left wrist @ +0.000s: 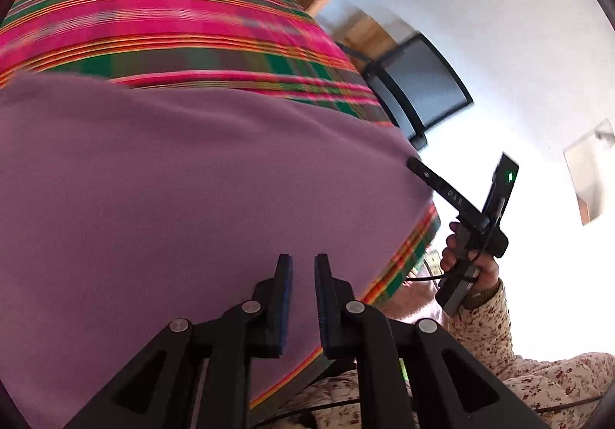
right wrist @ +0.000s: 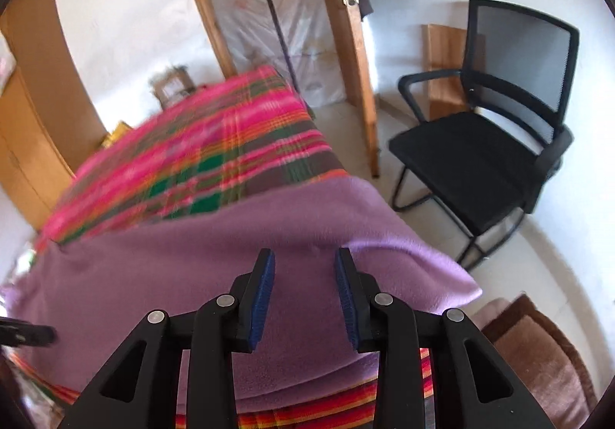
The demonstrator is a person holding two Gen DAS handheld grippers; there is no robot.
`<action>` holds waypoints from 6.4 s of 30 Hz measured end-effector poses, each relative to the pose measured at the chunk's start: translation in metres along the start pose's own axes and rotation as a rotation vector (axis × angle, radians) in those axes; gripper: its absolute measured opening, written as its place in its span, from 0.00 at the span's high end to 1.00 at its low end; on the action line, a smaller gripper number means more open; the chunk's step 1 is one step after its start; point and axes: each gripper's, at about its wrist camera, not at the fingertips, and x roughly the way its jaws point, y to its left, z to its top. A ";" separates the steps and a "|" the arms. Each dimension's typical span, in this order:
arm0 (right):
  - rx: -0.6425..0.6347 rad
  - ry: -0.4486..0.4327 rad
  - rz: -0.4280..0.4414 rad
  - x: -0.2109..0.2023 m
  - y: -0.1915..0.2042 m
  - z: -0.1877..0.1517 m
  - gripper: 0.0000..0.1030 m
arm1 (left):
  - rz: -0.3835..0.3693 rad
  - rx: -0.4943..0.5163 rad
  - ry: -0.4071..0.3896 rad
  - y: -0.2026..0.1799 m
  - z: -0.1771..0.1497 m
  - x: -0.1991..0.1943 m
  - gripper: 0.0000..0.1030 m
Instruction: Fold clothes
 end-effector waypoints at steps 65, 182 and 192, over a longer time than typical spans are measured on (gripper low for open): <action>-0.763 0.407 0.769 0.100 0.347 0.007 0.81 | 0.345 -0.691 -0.397 0.242 -0.035 -0.182 0.85; -0.678 0.788 1.086 0.170 0.391 0.043 0.72 | 0.246 -0.828 -0.456 0.261 -0.043 -0.185 0.91; -0.603 0.884 1.187 0.158 0.400 0.019 0.72 | 0.262 -0.839 -0.458 0.260 -0.043 -0.185 0.91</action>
